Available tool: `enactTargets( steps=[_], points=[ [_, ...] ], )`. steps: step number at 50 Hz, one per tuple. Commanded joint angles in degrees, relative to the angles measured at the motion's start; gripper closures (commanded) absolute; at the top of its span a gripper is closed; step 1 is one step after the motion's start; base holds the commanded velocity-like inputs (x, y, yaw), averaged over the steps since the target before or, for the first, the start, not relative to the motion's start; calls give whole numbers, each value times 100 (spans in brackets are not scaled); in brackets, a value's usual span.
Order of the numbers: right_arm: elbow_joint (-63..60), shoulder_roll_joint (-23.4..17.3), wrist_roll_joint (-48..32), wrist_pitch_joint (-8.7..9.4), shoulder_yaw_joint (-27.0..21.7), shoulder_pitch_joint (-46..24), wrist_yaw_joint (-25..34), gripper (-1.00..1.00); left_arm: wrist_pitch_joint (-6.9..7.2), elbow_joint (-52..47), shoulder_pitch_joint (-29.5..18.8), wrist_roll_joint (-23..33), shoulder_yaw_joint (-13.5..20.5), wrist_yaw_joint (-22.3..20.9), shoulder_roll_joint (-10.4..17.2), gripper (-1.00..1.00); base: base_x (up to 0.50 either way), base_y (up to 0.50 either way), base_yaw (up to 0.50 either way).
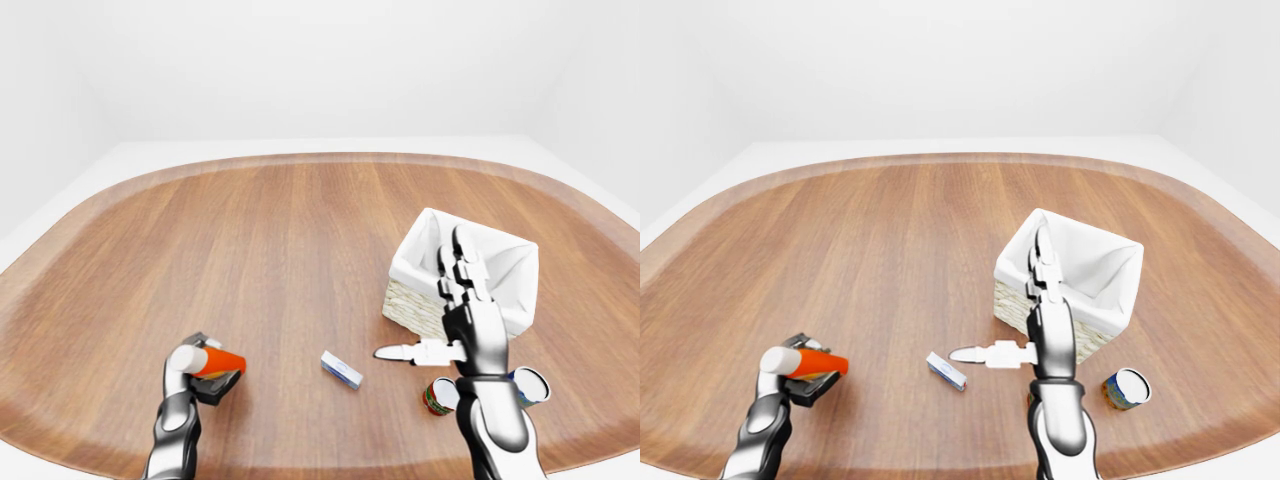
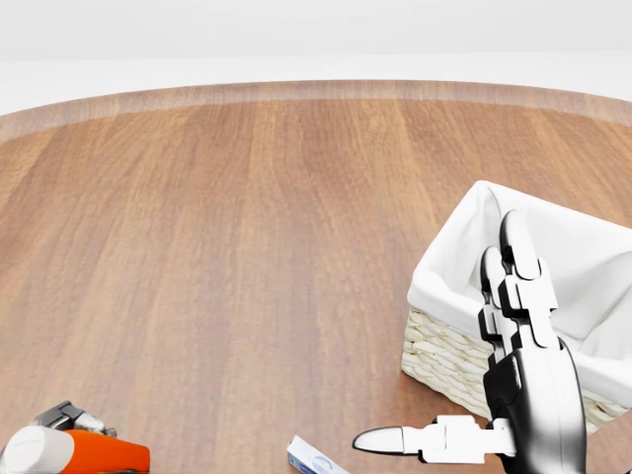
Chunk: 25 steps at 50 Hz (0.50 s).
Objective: Pick up the ketchup, and put it in the basket.
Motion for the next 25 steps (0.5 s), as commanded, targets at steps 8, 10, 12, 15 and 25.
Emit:
enactTargets(
  steps=[8,10,12,15,25],
  points=[
    [-3,-16,-11,0,48,18,-14,-100,-1,-1909,232,-200,-18,193,-559,95,0,0,0],
    [-10,-19,-20,0,65,28,-19,-100,-1,-2038,176,-250,-54,236,-593,94,0,0,0],
    [-13,-24,-12,0,58,31,-17,-100,-1,-1938,46,-218,-100,314,-607,95,0,0,0],
    [-31,-21,-6,0,46,30,-17,-100,-1,-1682,-162,-65,-174,543,-603,95,0,0,0],
    [-3,-23,-21,0,78,38,-24,-100,-1,-1760,-538,40,-456,1061,-680,95,0,0,0]
  ],
)
